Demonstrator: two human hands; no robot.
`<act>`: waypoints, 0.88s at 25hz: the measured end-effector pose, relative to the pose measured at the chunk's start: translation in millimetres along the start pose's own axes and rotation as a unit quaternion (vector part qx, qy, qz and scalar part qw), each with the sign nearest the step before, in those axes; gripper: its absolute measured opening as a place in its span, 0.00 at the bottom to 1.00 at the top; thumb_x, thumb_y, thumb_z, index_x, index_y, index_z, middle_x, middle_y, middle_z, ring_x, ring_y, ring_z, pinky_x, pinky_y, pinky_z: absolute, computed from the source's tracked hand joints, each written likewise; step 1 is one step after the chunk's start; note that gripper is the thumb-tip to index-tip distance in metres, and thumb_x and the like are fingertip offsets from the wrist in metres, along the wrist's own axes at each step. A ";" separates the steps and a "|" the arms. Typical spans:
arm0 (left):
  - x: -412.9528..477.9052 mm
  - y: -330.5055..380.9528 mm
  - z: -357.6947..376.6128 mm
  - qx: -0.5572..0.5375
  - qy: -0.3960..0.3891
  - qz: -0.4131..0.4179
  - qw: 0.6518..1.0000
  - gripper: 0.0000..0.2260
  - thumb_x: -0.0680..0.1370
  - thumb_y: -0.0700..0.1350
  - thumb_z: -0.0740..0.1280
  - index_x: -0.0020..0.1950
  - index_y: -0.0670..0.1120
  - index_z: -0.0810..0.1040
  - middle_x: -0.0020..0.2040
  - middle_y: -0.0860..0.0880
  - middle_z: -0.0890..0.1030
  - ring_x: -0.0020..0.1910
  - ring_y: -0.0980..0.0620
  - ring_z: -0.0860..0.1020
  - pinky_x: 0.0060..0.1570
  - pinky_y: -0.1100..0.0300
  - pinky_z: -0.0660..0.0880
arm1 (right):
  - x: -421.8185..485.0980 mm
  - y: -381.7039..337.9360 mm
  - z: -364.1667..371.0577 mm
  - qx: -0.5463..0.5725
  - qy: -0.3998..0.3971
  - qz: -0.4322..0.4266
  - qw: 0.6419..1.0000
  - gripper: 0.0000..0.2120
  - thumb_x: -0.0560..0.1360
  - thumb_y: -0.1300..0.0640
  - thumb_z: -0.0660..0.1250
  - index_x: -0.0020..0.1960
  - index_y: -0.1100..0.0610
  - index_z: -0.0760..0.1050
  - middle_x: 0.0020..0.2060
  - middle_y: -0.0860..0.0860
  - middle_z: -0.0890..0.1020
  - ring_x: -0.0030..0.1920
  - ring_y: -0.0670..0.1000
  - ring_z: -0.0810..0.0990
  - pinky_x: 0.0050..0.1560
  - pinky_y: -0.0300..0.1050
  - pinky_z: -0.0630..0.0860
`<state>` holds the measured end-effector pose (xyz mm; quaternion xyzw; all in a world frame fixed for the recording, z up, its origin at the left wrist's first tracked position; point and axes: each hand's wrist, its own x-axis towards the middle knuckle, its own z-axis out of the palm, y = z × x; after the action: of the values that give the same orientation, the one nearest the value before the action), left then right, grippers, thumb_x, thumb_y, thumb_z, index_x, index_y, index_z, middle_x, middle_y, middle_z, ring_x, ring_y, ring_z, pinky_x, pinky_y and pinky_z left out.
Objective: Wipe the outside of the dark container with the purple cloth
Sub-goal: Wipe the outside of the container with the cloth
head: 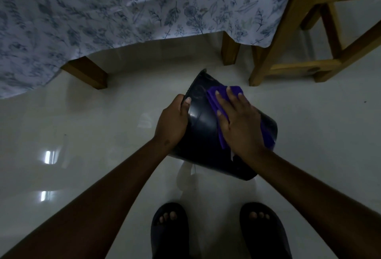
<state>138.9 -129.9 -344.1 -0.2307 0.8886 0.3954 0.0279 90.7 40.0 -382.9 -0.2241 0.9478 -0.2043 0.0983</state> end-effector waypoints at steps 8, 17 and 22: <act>-5.2 -0.5 4.1 -0.036 0.017 0.019 0.999 0.13 0.83 0.51 0.52 0.48 0.46 0.72 0.38 0.54 0.76 0.36 0.60 0.75 0.35 0.69 0.70 | -44.4 2.4 10.7 -0.068 0.005 -0.131 0.989 0.32 0.75 0.52 0.63 0.76 0.43 0.54 0.78 0.51 0.57 0.77 0.59 0.51 0.72 0.63 0.54; 5.5 10.4 3.6 0.024 0.030 -0.036 0.999 0.16 0.82 0.53 0.54 0.43 0.45 0.72 0.34 0.53 0.73 0.34 0.54 0.73 0.34 0.59 0.68 | 2.9 11.5 -6.1 0.095 -0.034 0.013 0.995 0.23 0.81 0.51 0.55 0.76 0.49 0.58 0.76 0.50 0.63 0.75 0.54 0.62 0.73 0.54 0.58; 9.6 15.7 -13.2 -0.168 -0.080 -0.153 0.970 0.17 0.81 0.55 0.58 0.56 0.43 0.76 0.49 0.43 0.81 0.47 0.45 0.80 0.45 0.52 0.77 | -17.6 1.8 -7.0 0.018 -0.028 -0.044 0.998 0.24 0.81 0.47 0.52 0.76 0.48 0.56 0.77 0.51 0.61 0.76 0.55 0.58 0.73 0.59 0.58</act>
<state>125.4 -133.9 -326.5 -0.3333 0.7582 0.5475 0.1196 103.6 52.0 -375.7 -0.2694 0.9302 -0.2185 0.1200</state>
